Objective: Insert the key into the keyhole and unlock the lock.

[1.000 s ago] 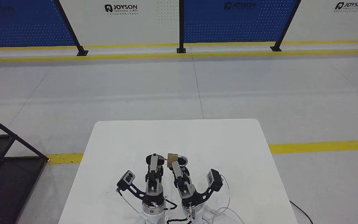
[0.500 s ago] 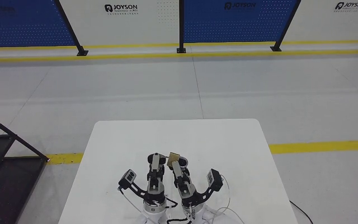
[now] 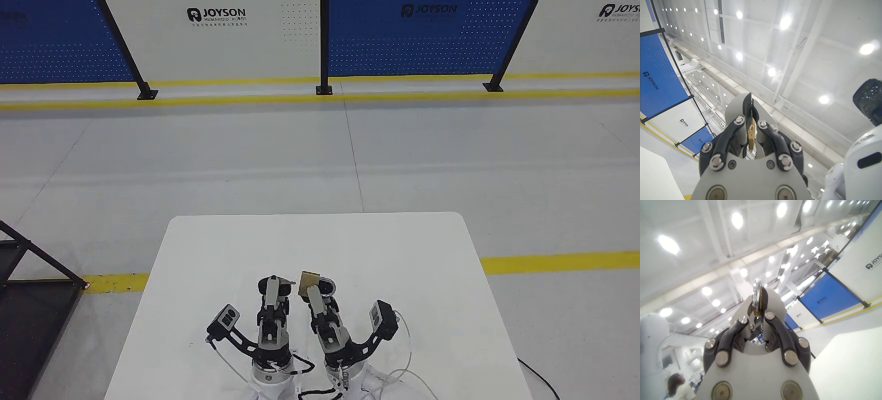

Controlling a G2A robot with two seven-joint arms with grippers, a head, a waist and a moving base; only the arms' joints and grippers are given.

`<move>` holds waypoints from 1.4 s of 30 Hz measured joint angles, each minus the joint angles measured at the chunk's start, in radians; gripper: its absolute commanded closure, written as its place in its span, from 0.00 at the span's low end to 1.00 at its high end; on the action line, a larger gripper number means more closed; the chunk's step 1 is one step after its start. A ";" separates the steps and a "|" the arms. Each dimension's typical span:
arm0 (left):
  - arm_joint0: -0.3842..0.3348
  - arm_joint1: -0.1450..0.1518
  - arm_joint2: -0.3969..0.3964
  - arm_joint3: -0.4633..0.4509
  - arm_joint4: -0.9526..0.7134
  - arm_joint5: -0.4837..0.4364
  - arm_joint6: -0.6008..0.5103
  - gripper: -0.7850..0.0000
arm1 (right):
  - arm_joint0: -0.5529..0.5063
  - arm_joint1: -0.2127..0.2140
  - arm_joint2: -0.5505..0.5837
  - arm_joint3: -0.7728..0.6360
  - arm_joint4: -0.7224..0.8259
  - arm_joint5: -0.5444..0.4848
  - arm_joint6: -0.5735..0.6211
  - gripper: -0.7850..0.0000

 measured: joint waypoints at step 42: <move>0.045 0.099 0.052 -0.076 -0.157 0.033 -0.088 1.00 | -0.114 0.093 0.260 -0.088 0.146 -0.312 0.473 1.00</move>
